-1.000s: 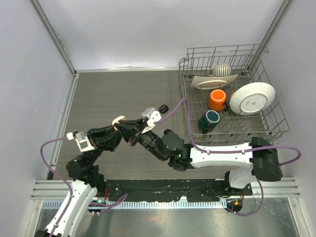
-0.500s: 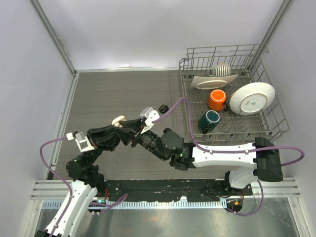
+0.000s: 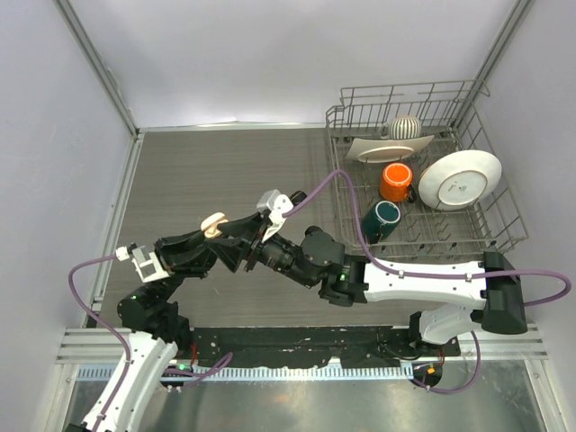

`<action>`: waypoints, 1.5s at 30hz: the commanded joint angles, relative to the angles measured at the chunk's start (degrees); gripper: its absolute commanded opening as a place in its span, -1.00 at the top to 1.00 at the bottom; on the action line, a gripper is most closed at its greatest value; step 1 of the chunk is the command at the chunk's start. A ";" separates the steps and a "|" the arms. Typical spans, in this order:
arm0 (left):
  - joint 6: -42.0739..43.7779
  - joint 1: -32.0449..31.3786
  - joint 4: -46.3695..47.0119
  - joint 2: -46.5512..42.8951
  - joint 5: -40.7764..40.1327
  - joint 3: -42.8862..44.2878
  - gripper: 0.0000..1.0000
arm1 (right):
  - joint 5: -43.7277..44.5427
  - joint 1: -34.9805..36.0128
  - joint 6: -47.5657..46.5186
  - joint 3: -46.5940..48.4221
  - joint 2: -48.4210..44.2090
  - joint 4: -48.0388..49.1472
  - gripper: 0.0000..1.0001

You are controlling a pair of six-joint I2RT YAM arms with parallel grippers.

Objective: Insert the wireless bluetooth earbuds into the charging case
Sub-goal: Place the earbud in the charging case, then close the charging case.

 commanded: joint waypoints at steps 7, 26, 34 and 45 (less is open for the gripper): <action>0.53 -0.35 4.54 -0.31 -0.12 3.52 0.84 | -5.13 -2.52 3.43 2.13 -4.52 -1.32 -0.10; 4.05 -0.27 -3.10 -2.76 1.20 4.14 0.84 | 1.90 -11.65 11.86 9.66 -10.25 -20.72 -0.20; 6.07 -0.27 -10.13 -4.26 4.09 5.36 0.86 | -2.84 -16.41 15.82 16.71 -5.42 -34.62 -0.64; 8.01 -0.35 -14.44 -3.74 8.93 6.33 0.92 | -10.84 -16.41 15.73 25.50 4.87 -43.41 -0.59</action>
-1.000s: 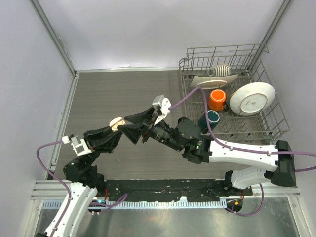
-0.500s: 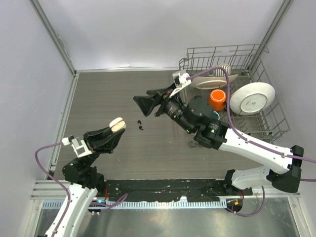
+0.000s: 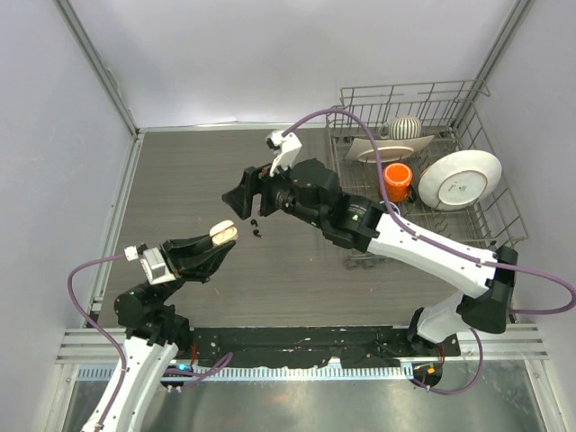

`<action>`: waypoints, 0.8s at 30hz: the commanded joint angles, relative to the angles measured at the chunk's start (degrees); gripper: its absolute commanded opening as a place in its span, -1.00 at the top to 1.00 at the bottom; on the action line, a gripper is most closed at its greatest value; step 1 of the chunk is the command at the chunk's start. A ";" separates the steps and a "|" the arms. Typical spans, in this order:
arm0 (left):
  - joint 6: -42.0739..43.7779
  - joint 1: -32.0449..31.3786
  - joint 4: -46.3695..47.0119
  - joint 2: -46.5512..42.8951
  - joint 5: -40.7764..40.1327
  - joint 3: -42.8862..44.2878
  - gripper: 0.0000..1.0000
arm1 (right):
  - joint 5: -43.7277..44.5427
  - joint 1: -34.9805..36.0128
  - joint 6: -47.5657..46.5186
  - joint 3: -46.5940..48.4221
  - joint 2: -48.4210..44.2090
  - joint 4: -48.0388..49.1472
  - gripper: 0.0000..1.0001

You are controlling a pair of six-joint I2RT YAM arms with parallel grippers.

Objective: Insert the wireless bluetooth earbuds into the charging case
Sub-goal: Close the charging case.

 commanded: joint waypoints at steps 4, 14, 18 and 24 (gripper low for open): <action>1.60 -0.20 -0.48 1.69 2.55 2.82 0.92 | -6.63 -0.08 0.61 2.77 2.63 -3.50 -0.55; 2.22 -0.20 -4.33 3.28 -3.06 2.20 1.00 | -4.90 2.03 -1.59 -6.00 -2.99 -3.77 -0.47; -2.58 -0.20 -13.80 2.40 -11.65 3.42 1.00 | 10.98 1.77 0.08 -10.32 -5.46 -4.38 -0.56; -14.36 -0.20 -42.38 7.57 -30.75 6.43 1.00 | 13.32 -1.04 1.22 -12.78 -6.87 -5.17 -0.62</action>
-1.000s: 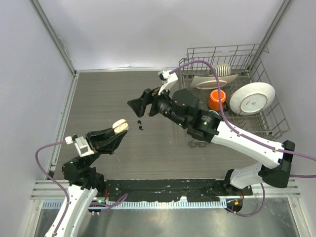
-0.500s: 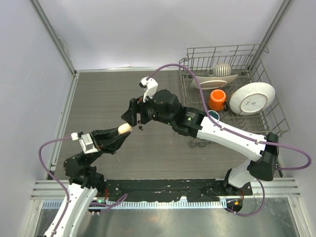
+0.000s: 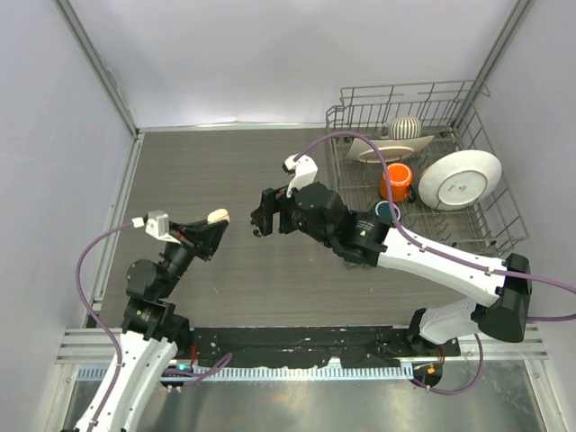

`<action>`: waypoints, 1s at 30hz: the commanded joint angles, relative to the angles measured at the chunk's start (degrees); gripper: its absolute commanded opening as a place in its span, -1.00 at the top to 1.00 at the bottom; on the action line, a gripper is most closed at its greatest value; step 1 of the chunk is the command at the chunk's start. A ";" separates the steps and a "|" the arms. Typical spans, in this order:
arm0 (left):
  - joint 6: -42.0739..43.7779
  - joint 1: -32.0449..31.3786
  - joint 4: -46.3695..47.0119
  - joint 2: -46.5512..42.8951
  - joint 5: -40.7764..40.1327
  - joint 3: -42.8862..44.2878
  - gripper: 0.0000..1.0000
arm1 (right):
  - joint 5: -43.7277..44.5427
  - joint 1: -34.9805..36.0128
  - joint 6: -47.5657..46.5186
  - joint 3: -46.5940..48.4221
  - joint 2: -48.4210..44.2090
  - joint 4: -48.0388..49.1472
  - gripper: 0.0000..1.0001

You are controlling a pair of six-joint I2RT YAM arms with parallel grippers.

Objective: Insert the wireless bluetooth earbuds into the charging case
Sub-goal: Close the charging case, then place the charging case at the center of the board.

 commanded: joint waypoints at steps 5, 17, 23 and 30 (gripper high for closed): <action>-19.76 0.19 -12.83 12.12 -9.43 -3.48 1.00 | 2.50 -2.34 1.03 -1.34 -0.59 -0.11 -0.62; -21.28 7.57 -8.09 24.76 -1.18 -8.93 0.71 | -8.56 -9.72 2.79 1.21 6.79 -3.53 -0.62; -19.26 13.45 -3.96 32.51 6.82 -8.59 0.56 | -11.82 -10.78 2.61 2.27 9.69 -3.88 -0.62; -15.13 14.34 -5.09 38.31 7.44 -5.42 0.30 | -12.36 -12.36 2.70 4.63 14.70 -5.54 -0.63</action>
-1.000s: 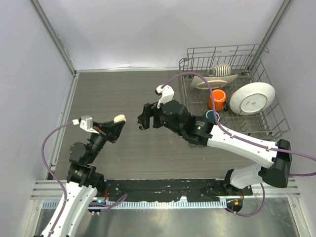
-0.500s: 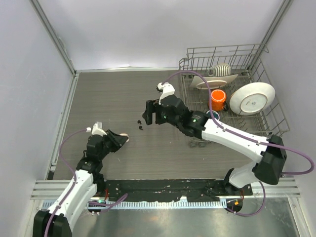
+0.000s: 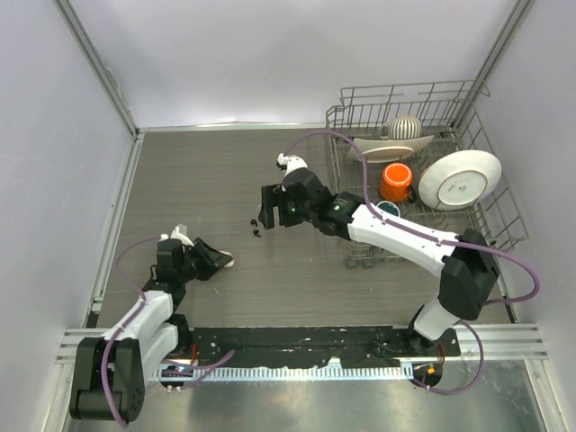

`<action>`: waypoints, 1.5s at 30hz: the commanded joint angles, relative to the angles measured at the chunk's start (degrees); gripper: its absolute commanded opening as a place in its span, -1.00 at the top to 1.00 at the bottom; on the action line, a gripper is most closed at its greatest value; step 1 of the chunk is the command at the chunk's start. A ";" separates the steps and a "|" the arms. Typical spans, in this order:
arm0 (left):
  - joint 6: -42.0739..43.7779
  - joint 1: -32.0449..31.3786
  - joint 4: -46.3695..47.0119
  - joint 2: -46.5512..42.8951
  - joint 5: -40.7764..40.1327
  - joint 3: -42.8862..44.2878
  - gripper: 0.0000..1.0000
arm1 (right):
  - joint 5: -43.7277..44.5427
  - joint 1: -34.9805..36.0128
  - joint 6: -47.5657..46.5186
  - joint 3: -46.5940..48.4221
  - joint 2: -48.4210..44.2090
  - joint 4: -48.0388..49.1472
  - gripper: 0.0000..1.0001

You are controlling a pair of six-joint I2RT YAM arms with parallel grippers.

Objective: Insert the wireless bluetooth earbuds into the charging case
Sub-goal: Place the charging case at the center of the board, then pick up the charging case at the center of the board.

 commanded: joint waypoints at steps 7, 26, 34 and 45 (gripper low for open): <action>5.76 1.69 1.10 8.27 4.39 4.91 0.10 | -1.52 -5.93 -0.39 10.63 10.74 -4.17 -0.64; 8.75 3.71 -23.22 -13.94 -5.09 13.69 -0.37 | 12.01 -12.44 6.89 30.76 30.87 -14.63 -0.71; 9.36 3.71 -28.33 -20.55 -6.07 18.61 -0.41 | 18.61 -12.97 18.50 33.93 35.18 -17.80 -0.70; 9.63 3.71 -29.13 -20.02 -5.63 19.58 -0.43 | 24.67 -13.06 34.48 37.62 38.61 -25.26 -0.63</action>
